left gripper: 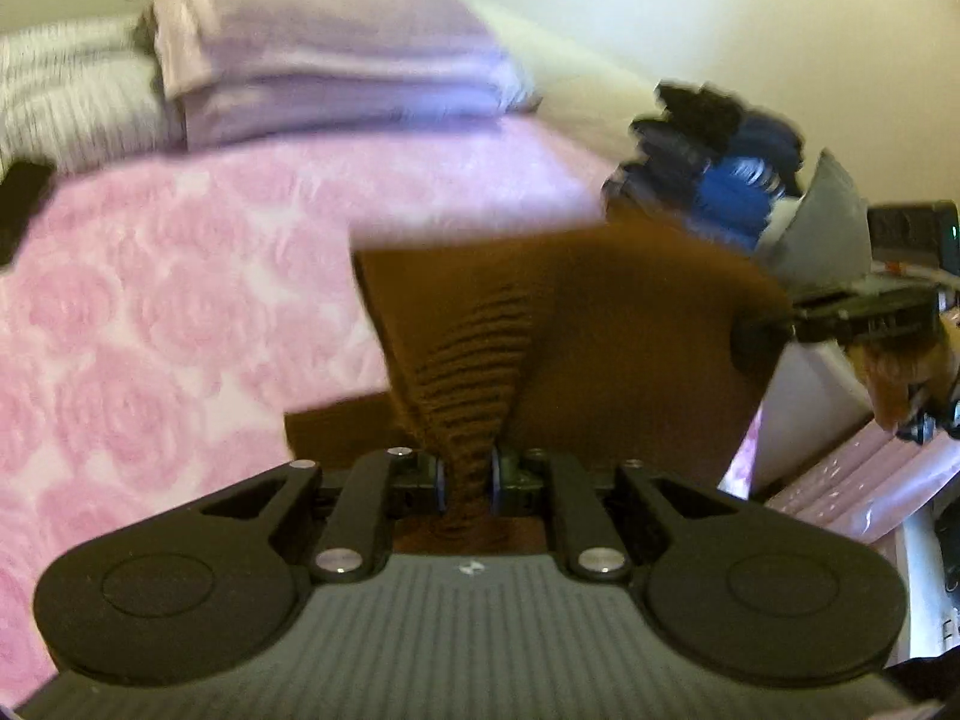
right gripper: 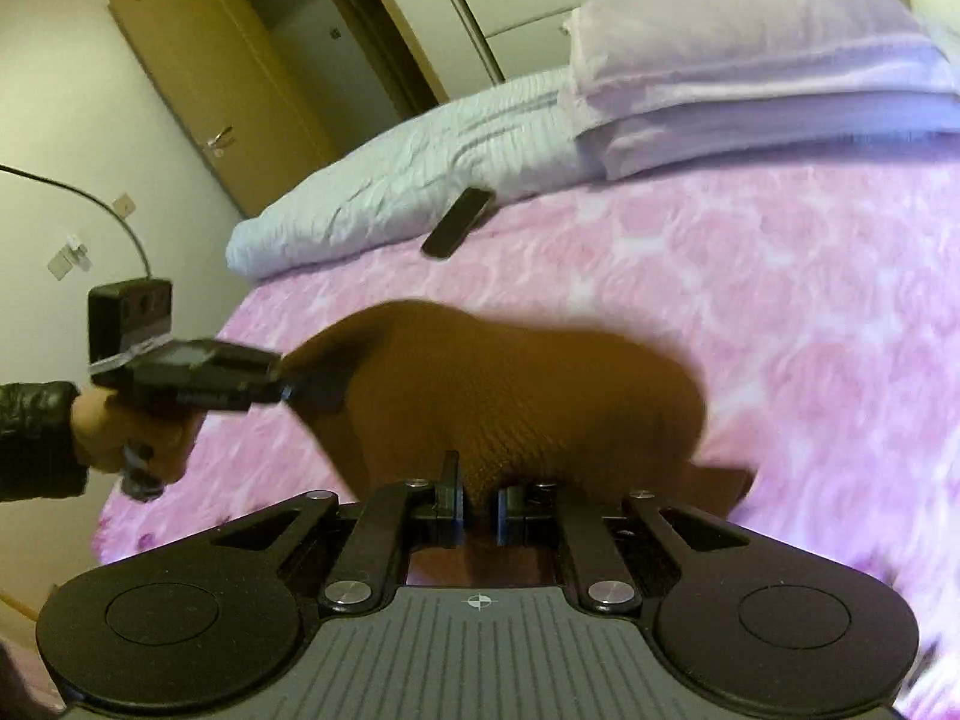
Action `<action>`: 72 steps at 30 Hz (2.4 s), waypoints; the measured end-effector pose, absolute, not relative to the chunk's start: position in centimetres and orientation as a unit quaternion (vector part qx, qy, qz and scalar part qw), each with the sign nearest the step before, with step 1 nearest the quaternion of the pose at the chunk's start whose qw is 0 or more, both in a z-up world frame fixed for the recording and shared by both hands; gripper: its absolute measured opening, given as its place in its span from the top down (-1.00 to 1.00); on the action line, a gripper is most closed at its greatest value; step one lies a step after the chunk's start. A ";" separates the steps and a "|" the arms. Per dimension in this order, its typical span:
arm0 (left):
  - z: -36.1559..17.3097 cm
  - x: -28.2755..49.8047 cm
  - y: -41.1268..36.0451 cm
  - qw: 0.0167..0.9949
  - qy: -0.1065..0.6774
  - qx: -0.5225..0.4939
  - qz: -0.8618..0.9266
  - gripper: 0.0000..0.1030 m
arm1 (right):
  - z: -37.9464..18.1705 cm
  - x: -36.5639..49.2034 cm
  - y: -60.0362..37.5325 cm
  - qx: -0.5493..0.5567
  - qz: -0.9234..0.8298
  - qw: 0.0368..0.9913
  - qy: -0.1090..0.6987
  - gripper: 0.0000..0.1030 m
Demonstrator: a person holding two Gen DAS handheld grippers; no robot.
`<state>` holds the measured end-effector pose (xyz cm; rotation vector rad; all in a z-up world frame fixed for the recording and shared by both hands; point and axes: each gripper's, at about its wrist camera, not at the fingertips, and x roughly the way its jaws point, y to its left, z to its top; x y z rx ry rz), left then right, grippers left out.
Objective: Fold clothes
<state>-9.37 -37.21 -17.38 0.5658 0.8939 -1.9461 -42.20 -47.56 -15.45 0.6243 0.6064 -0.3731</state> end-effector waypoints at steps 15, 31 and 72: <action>-24.5 -9.6 -38.2 0.452 0.422 0.293 -0.729 0.72 | -29.4 -43.1 -49.9 0.472 -0.193 0.806 0.300 0.85; -26.3 -9.1 -34.3 0.538 0.389 0.230 -0.711 0.64 | -32.4 -46.7 -50.8 0.425 -0.163 0.860 0.232 0.84; -29.6 -26.9 -22.8 0.440 -0.228 0.608 -0.621 0.54 | -32.5 -42.2 -30.6 -0.353 -0.136 0.831 0.408 0.45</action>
